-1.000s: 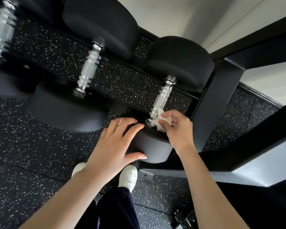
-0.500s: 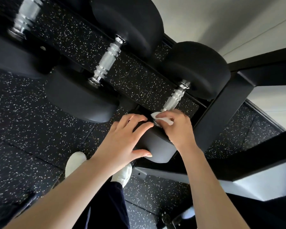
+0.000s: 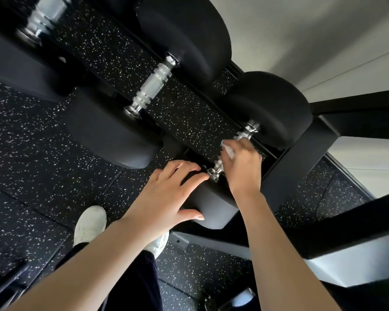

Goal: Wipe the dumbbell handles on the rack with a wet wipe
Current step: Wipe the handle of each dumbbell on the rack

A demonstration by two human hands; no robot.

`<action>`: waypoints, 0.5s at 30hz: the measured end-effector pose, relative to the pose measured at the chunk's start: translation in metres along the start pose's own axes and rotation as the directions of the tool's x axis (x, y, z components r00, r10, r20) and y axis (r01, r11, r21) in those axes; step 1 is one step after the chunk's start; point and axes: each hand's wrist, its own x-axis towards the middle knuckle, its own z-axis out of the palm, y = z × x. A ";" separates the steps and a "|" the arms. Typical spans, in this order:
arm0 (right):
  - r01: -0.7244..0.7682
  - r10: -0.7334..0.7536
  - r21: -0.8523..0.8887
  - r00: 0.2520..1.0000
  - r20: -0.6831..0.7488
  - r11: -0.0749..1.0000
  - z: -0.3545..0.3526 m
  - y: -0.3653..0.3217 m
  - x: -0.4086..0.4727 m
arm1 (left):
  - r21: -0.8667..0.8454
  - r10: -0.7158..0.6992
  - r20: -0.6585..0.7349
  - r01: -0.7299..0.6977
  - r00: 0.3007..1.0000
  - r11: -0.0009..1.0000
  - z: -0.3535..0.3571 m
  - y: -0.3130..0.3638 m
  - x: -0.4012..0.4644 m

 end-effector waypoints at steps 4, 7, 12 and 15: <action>-0.090 0.086 -0.032 0.990 -0.108 0.995 -0.010 0.005 0.023 | -0.007 0.004 -0.017 -0.004 1.000 1.000 0.000 0.000 0.000; -0.142 0.127 -0.050 0.967 -0.220 0.989 -0.006 0.002 0.026 | -0.011 0.007 -0.014 -0.007 1.000 1.000 0.002 -0.001 -0.001; -0.273 0.278 0.060 0.908 -0.313 0.960 0.000 -0.005 0.024 | -0.010 0.006 -0.024 -0.006 1.000 1.000 0.002 -0.001 -0.001; -0.259 0.295 0.141 0.864 -0.409 0.955 0.001 -0.008 0.023 | -0.017 0.003 -0.028 -0.004 1.000 1.000 0.002 -0.002 -0.001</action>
